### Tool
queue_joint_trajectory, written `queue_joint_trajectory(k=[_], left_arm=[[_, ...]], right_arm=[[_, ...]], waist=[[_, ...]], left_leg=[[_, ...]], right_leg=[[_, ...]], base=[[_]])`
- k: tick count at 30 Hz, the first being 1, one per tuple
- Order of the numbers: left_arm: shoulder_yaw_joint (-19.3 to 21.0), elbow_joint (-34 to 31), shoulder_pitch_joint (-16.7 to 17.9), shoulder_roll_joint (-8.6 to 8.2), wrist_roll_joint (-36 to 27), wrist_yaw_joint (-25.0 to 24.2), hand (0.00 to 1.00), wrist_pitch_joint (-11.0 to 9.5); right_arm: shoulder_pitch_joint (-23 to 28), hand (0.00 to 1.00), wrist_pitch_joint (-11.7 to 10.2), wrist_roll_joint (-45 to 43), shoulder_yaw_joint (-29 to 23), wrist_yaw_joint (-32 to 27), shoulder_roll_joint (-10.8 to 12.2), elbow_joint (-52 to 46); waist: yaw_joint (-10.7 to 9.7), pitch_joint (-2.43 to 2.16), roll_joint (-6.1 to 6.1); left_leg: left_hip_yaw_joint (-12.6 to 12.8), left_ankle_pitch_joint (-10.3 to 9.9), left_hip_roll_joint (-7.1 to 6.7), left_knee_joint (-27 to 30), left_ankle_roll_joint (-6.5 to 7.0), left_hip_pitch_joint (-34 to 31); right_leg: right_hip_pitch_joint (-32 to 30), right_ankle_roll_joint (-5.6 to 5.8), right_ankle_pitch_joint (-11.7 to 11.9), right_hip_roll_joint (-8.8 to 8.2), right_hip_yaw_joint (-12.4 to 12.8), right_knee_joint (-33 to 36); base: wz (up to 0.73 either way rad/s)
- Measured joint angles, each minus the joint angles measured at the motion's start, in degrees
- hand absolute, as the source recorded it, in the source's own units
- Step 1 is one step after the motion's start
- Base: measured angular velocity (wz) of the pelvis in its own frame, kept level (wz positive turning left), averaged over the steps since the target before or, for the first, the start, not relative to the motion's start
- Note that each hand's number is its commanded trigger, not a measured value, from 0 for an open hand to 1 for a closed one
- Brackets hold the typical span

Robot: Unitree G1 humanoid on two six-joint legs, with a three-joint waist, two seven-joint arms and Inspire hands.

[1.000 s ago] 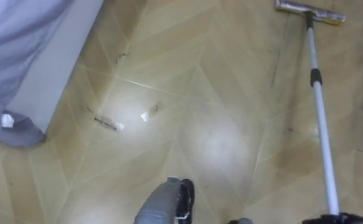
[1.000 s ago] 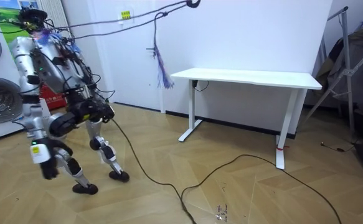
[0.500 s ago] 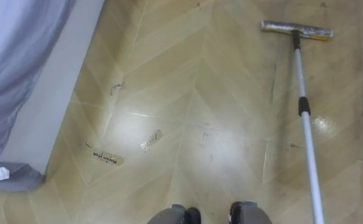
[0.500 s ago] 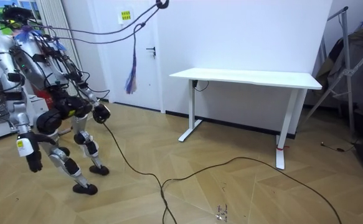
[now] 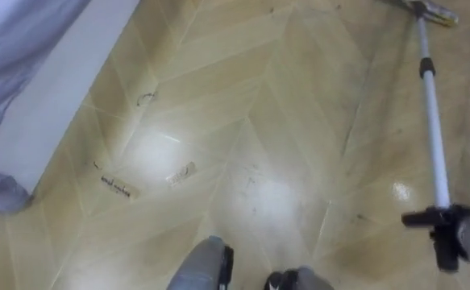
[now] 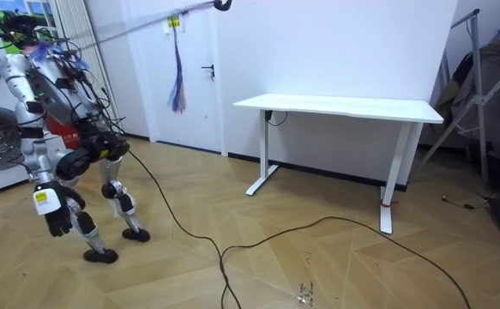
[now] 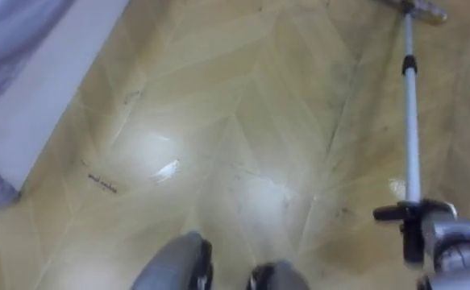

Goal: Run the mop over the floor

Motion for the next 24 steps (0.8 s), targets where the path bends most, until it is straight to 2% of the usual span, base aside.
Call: queue_joint_trajectory(k=[1,2,3,5,6,7,8,9,10,12,13,14,15,16,17,18,20,22,23,24], left_arm=[[-0.01,0.13,-0.01,-0.25,-0.03,-0.19,0.00,0.18],[0.05,0.63,-0.19,-1.08,0.10,-0.37,0.00,0.23],[0.05,1.45,-0.81,-2.34,0.15,-0.44,0.00,0.08],[0.09,1.67,-1.29,-3.77,0.45,-0.96,0.00,-0.39],[0.15,1.78,-1.73,-4.31,0.56,-1.29,0.00,-0.93],[0.19,1.81,-1.85,-4.59,0.53,-1.29,0.00,-1.30],[0.10,1.80,-1.98,-5.00,0.42,-1.28,0.00,-1.69],[0.30,1.66,-2.29,-5.41,0.52,-1.25,0.00,-1.88],[0.53,1.63,-2.35,-5.64,0.52,-1.23,0.00,-2.19],[1.07,1.63,-2.32,-6.70,0.58,-1.24,0.00,-2.52],[1.04,1.63,-2.28,-6.90,0.58,-1.23,0.00,-2.53],[0.92,1.66,-2.25,-7.29,0.61,-1.11,0.00,-2.59],[0.87,1.72,-2.22,-7.91,0.59,-0.78,0.00,-2.59],[0.85,1.71,-2.22,-8.09,0.47,-0.62,0.00,-2.59],[0.91,2.07,-2.14,-8.32,0.39,-0.06,0.00,-2.50],[0.90,2.28,-2.12,-8.64,0.39,0.73,0.00,-2.39],[0.92,2.17,-2.11,-8.46,0.24,1.15,0.00,-2.37],[1.00,2.14,-2.13,-8.04,-1.91,1.29,0.00,-2.37],[0.97,2.06,-2.11,-7.55,-2.58,1.35,0.00,-2.19],[0.89,2.02,-2.10,-6.85,-3.54,1.37,0.00,-1.94]], right_arm=[[1.23,1.00,-0.14,0.37,-0.20,0.03,0.52,0.02],[4.44,1.00,-0.73,1.30,-0.38,0.52,1.24,0.13],[8.02,1.00,-1.48,2.15,-0.55,1.02,1.63,0.83],[12.58,1.00,-2.27,3.55,-0.47,1.06,2.54,2.18],[15.17,1.00,-2.54,2.76,-0.44,0.67,3.41,2.45],[16.56,1.00,-2.79,1.92,-0.49,0.44,3.86,2.45],[19.43,1.00,-3.44,1.29,-0.43,-0.56,4.94,2.45],[21.55,1.00,-3.86,1.14,-0.40,-1.55,6.18,2.45],[22.32,1.00,-4.04,0.73,-0.40,-1.98,6.87,2.44],[23.69,1.00,-4.85,-0.56,-0.41,-4.26,9.47,2.36],[23.70,1.00,-4.92,-0.67,-0.41,-4.78,10.01,2.35],[23.31,1.00,-4.97,-0.94,-0.33,-5.71,10.95,2.04],[22.84,1.00,-5.01,-1.24,-0.06,-6.38,11.24,1.32],[22.19,1.00,-5.01,-1.78,0.10,-6.65,11.34,0.70],[20.79,1.00,-5.00,-3.05,0.28,-7.09,11.67,0.01],[20.53,1.00,-4.95,-3.94,0.31,-7.49,11.77,-0.18],[19.35,1.00,-4.13,-4.07,0.30,-7.59,11.86,-0.16],[17.24,1.00,-2.82,-3.07,0.27,-7.15,11.15,0.06],[14.63,1.00,-1.59,-2.87,0.03,-6.16,10.11,0.38],[11.48,1.00,0.04,-2.50,-0.42,-5.52,8.27,0.23]], waist=[[-0.12,-0.22,0.31],[-0.45,-0.62,1.23],[-0.48,-0.71,2.51],[-0.58,-1.10,3.40],[-1.38,-1.17,3.85],[-2.29,-1.30,4.32],[-4.29,-1.96,5.52],[-5.31,-2.29,6.25],[-5.57,-2.29,6.41],[-5.86,-1.76,7.10],[-6.01,-1.56,7.05],[-6.33,-1.32,7.71],[-6.17,-1.13,8.51],[-5.89,-0.85,8.59],[-5.53,-0.52,8.36],[-5.81,-0.27,8.03],[-5.77,-0.36,7.87],[-5.03,-0.35,6.88],[-4.18,-0.52,5.66],[-3.86,-0.42,4.41]], left_leg=[[0.30,1.24,0.00,-0.82,0.32,0.47],[1.49,1.20,0.05,-1.83,2.65,2.15],[2.93,0.54,0.15,-2.57,3.58,4.26],[5.37,-0.62,-0.41,-3.97,4.63,6.88],[6.42,-1.11,-1.14,-4.34,5.17,7.89],[6.41,-1.52,-1.69,-4.31,5.32,8.28],[6.59,-2.19,-2.21,-3.85,5.87,8.60],[6.85,-2.37,-2.63,-3.42,6.01,8.75],[7.25,-2.38,-2.68,-3.33,6.02,8.89],[6.93,-2.68,-2.77,-3.30,6.54,9.78],[6.60,-2.70,-2.81,-3.42,6.56,9.99],[4.87,-2.95,-3.02,-3.57,6.44,10.47],[1.11,-4.49,-3.20,-4.44,5.41,10.96],[0.09,-4.69,-3.44,-4.56,5.16,10.95],[-0.49,-4.68,-3.69,-4.70,4.91,10.77],[-1.24,-5.02,-3.83,-4.09,4.32,10.40],[-1.53,-5.03,-3.71,-3.78,3.79,10.29],[-1.77,-4.82,-3.45,-2.85,3.32,9.71],[-2.53,-4.61,-3.68,-1.27,2.95,8.44],[-2.80,-4.47,-3.69,1.12,2.69,6.83]], right_leg=[[0.74,0.44,-0.23,0.00,0.32,-0.58],[2.42,1.37,-0.64,0.05,1.17,-1.96],[4.23,2.21,-0.84,-0.50,1.52,-3.10],[5.22,3.25,-0.66,-1.69,2.72,-2.11],[4.90,4.15,-0.17,-2.87,2.81,0.21],[4.89,4.32,-0.08,-3.21,2.71,1.25],[4.92,4.35,-0.06,-3.97,2.88,2.34],[4.63,4.67,0.11,-4.14,3.37,3.15],[4.35,4.89,0.23,-4.13,4.04,3.22],[3.68,7.02,2.21,-4.07,4.93,4.80],[3.12,7.18,2.96,-4.06,5.09,5.42],[1.57,7.48,4.12,-3.69,5.56,6.78],[0.45,7.24,3.18,-2.71,5.76,4.27],[-0.25,7.13,2.74,-2.55,5.43,2.27],[-1.03,6.87,3.04,-2.14,4.45,-3.05],[-0.99,5.21,4.26,-2.04,3.33,-4.50],[-0.57,4.09,3.94,-2.94,1.45,-4.16],[-0.98,3.44,3.58,-3.11,0.44,-3.52],[-1.99,2.93,3.13,-3.41,0.13,-2.21],[-2.81,2.48,2.37,-4.02,-0.82,-0.62]], base=[[0.34],[0.32],[0.26],[-0.10],[-0.17],[0.00],[0.10],[0.00],[-0.36],[-0.68],[-0.63],[-0.74],[-0.84],[-0.90],[-0.57],[-0.34],[0.12],[0.18],[0.20],[0.26]])
